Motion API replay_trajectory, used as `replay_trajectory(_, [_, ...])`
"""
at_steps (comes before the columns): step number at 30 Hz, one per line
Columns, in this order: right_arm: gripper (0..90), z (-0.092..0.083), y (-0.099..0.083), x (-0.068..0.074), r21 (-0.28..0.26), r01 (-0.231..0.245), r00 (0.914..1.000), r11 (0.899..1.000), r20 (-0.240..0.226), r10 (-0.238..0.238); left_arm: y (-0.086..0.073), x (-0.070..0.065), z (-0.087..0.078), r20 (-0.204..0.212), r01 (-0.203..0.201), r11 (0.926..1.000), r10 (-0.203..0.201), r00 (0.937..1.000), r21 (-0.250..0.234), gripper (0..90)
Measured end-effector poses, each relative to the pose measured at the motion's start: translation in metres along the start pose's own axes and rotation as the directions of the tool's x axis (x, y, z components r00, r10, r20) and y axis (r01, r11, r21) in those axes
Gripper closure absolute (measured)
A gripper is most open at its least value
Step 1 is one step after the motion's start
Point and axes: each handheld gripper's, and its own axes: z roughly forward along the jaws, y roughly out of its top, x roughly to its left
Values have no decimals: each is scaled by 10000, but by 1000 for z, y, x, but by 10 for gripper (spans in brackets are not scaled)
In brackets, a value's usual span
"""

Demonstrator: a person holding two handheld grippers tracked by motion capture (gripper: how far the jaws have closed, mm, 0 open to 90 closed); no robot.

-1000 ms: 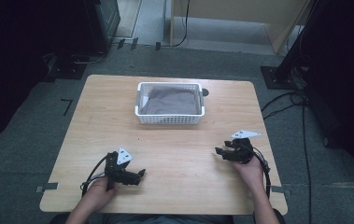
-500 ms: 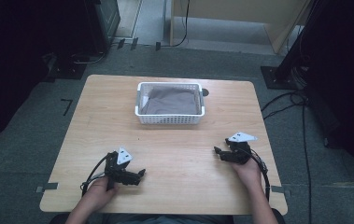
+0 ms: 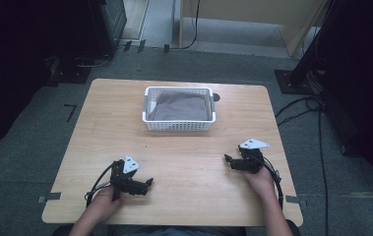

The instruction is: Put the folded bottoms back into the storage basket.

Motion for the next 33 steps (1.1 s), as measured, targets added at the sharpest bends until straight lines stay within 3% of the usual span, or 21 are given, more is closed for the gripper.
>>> replay_trajectory(33, [252,0,0,2,-1,-86,9999,10000,118,86,0,0,0,-1,24,10000,-24,10000,-19,0])
